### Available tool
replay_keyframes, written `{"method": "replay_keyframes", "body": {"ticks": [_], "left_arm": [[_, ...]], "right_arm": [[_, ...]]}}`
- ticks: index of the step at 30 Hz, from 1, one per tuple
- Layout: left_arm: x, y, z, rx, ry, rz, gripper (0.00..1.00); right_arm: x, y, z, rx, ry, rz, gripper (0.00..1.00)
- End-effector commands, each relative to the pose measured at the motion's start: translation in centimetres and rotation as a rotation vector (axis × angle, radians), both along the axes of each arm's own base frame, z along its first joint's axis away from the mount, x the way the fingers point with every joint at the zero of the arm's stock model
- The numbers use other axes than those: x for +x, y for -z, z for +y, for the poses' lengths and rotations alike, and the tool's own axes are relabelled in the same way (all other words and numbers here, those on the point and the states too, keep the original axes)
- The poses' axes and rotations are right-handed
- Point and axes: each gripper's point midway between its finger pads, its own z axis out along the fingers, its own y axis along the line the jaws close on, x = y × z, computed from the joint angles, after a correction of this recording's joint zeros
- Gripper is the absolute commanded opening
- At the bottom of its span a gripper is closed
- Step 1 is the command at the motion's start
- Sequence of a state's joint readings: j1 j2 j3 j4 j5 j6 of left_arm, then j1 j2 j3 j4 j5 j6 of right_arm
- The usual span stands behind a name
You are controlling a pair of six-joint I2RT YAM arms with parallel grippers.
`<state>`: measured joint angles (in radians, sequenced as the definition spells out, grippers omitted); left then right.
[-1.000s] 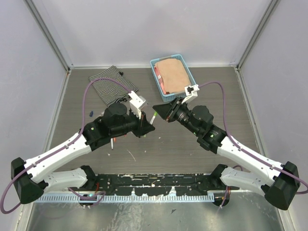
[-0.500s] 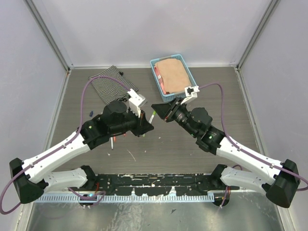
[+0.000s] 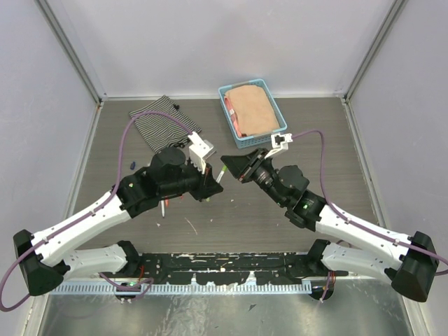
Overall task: Insert the pens into the pen caps
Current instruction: Press the pen cap onto the pen.
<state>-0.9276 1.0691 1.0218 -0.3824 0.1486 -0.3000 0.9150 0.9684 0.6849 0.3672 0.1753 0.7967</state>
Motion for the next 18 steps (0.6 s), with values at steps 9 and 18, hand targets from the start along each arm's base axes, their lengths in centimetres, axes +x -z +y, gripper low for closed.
{"method": "replay_keyframes", "body": {"ticks": [9,18], "left_arm": [[2.8,-12.2,-1.6,-0.310,-0.048,-0.291,0.00],[2.0,-9.2,-1.5,-0.274,-0.024,-0.230,0.00]], "right_arm": [[-7.0,8.5,2.7,-0.241,-0.247,0.160,0.00],[-3.7,-1.5,0.0,-0.157,-0.028,-0.017,0.26]]}}
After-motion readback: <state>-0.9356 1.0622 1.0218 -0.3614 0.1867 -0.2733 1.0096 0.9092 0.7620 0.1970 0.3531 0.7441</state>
